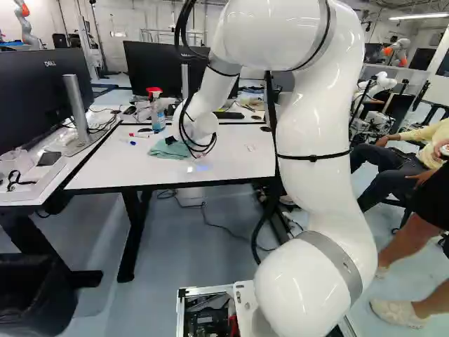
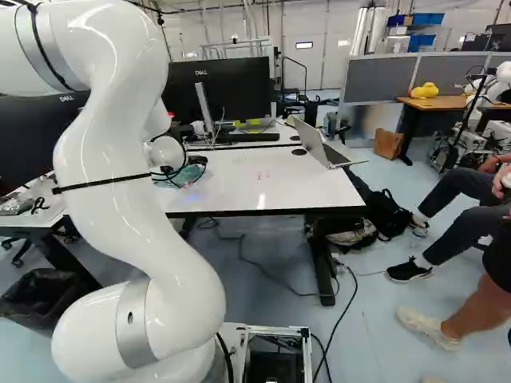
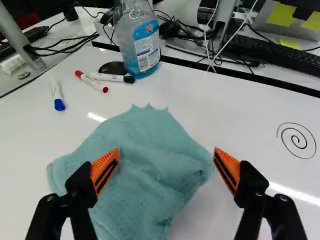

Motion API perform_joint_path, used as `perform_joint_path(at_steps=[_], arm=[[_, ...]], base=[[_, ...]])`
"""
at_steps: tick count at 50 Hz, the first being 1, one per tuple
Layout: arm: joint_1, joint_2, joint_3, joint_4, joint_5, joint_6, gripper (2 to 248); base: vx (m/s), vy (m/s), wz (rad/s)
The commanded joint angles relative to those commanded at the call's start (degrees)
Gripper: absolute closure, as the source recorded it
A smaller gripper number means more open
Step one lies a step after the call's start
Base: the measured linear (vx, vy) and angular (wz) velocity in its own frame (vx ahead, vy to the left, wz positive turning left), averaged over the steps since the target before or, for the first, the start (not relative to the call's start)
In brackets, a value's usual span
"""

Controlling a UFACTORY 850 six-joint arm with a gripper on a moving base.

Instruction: Clean the table with the green towel

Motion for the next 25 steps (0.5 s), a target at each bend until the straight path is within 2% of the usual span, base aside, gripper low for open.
perform_joint_path(at_steps=[25], arm=[[0.74, -0.46, -0.60, 2.54, -0.51, 0.00, 3]], base=[[0.000, 0.000, 0.000]])
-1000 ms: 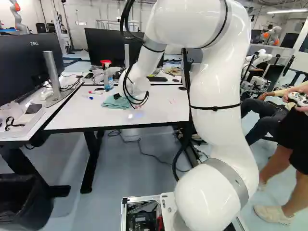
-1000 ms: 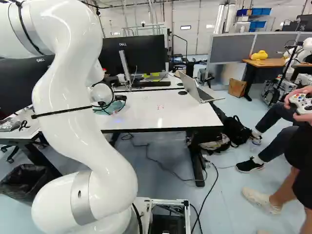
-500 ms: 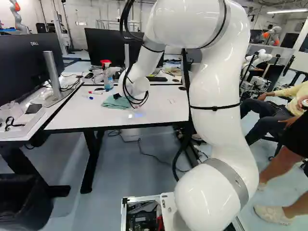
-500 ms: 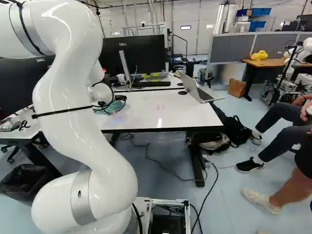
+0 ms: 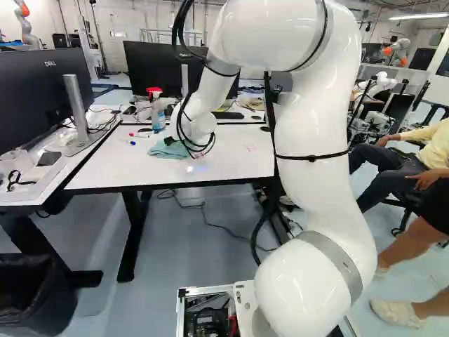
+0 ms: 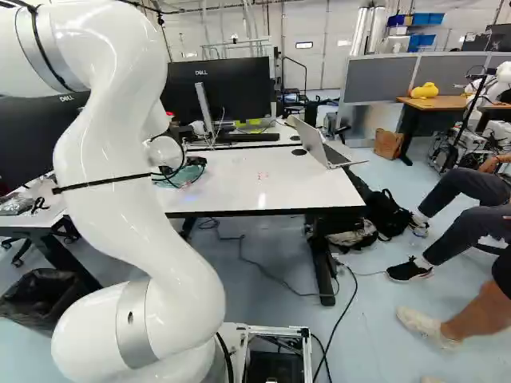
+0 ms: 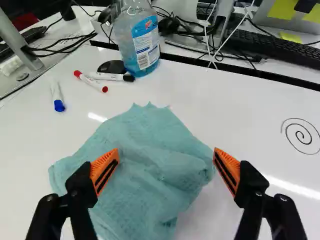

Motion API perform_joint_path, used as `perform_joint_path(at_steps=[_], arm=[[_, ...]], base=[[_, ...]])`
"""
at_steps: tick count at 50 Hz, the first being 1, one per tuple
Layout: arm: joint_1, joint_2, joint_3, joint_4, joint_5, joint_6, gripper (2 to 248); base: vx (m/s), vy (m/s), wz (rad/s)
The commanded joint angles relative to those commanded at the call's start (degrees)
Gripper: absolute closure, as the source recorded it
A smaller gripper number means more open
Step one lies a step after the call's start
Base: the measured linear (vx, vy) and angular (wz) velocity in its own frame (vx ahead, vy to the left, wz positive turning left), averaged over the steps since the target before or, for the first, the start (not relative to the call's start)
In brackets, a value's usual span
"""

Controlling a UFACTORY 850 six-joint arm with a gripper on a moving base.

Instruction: Clean the table with the green towel

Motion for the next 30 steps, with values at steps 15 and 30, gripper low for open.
perform_joint_path(at_steps=[15, 30], arm=[[0.01, -0.01, -0.01, 0.00, 0.00, 0.00, 7], [0.01, -0.01, -0.01, 0.00, 0.00, 0.00, 119]], base=[[0.000, 0.000, 0.000], [0.000, 0.000, 0.000]])
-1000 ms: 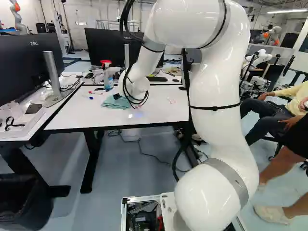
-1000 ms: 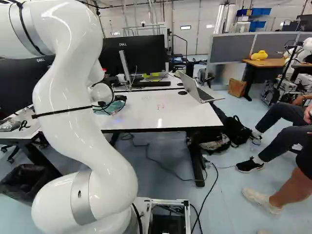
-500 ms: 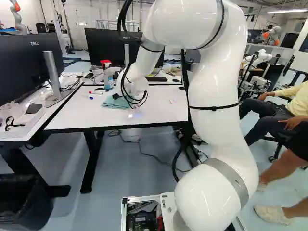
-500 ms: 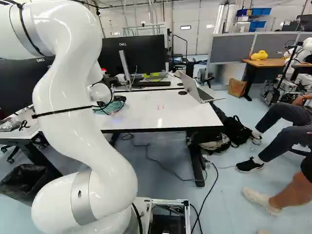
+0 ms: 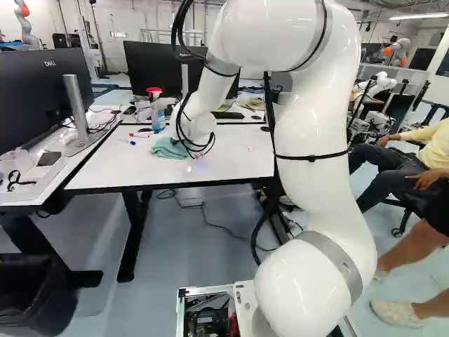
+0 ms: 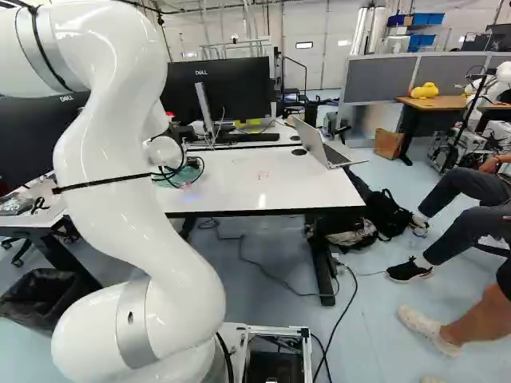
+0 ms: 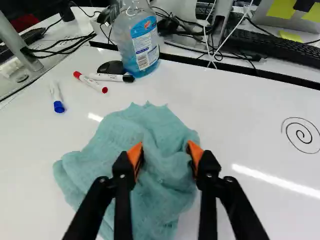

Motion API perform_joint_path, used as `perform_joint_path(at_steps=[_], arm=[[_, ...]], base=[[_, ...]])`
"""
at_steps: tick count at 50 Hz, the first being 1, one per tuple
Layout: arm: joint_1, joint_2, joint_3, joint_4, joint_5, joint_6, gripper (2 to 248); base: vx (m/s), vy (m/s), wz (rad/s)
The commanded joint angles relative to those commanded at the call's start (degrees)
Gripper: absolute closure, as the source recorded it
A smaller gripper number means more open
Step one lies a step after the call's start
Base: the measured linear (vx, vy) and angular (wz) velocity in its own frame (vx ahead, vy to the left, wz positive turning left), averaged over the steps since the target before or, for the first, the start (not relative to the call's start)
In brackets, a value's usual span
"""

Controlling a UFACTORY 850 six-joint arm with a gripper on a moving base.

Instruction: Clean the table with the green towel

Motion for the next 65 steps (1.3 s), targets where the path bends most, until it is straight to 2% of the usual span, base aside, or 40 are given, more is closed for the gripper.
perform_joint_path(at_steps=[3, 4, 9, 10, 14, 15, 31, 65], arm=[[0.00, 0.00, 0.00, 0.00, 0.00, 0.00, 119], [0.00, 0.00, 0.00, 0.00, 0.00, 0.00, 157], [0.00, 0.00, 0.00, 0.00, 0.00, 0.00, 157], [0.00, 0.00, 0.00, 0.00, 0.00, 0.00, 191], [0.00, 0.00, 0.00, 0.00, 0.00, 0.00, 191], [0.00, 0.00, 0.00, 0.00, 0.00, 0.00, 212], [0.00, 0.24, 0.06, 0.00, 0.00, 0.00, 217], [-0.23, 4.45, 0.64, 0.00, 0.00, 0.00, 217]], base=[[0.000, 0.000, 0.000], [0.000, 0.000, 0.000], [0.000, 0.000, 0.000], [0.000, 0.000, 0.000], [0.000, 0.000, 0.000], [0.000, 0.000, 0.000], [0.000, 0.000, 0.000], [0.000, 0.000, 0.000]])
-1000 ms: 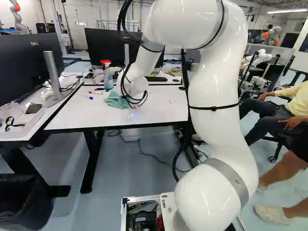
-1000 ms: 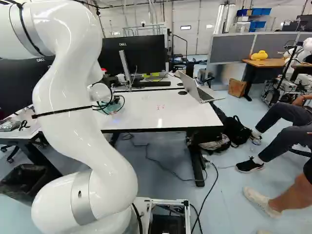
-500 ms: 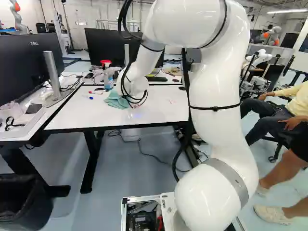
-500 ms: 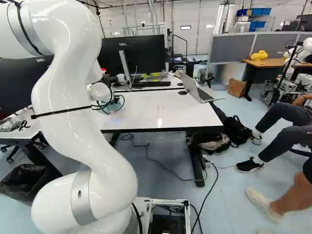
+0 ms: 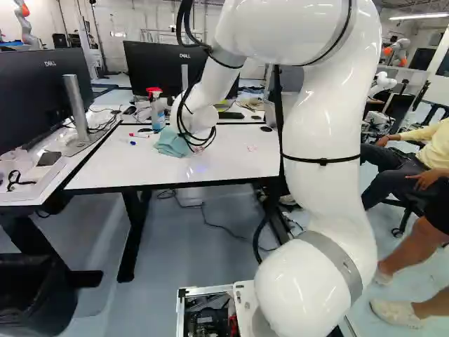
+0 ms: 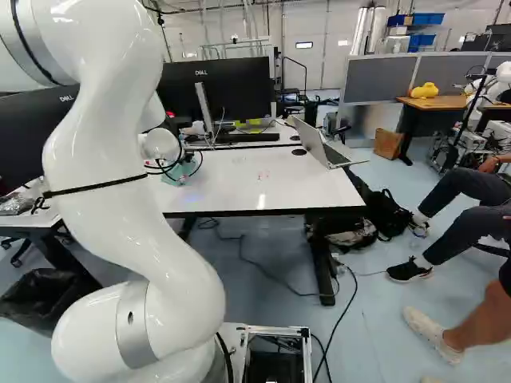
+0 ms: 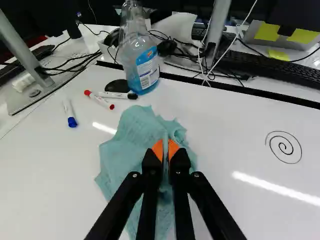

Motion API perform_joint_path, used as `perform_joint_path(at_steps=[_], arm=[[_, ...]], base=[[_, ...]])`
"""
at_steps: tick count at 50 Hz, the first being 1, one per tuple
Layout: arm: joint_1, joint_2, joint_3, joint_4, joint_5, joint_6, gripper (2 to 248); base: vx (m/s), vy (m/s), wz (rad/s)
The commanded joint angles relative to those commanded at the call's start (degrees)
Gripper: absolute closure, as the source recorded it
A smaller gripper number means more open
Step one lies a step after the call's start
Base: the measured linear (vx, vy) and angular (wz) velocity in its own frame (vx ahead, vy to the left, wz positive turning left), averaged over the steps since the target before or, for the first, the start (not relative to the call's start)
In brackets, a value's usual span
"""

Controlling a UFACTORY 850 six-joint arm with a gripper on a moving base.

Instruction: Clean the table with the green towel

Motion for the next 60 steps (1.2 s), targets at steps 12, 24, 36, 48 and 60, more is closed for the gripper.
perform_joint_path(at_steps=[12, 24, 36, 48, 60], arm=[[-0.42, 1.23, -0.19, 0.00, 0.00, 0.00, 217], [-1.59, 2.59, -0.22, 0.00, 0.00, 0.00, 217], [-3.49, 3.68, -0.57, 0.00, 0.00, 0.00, 217], [-5.54, 4.37, -1.37, 0.00, 0.00, 0.00, 217], [-7.57, 4.29, -2.40, 0.00, 0.00, 0.00, 217]], base=[[0.000, 0.000, 0.000], [0.000, 0.000, 0.000], [0.000, 0.000, 0.000], [0.000, 0.000, 0.000], [0.000, 0.000, 0.000]])
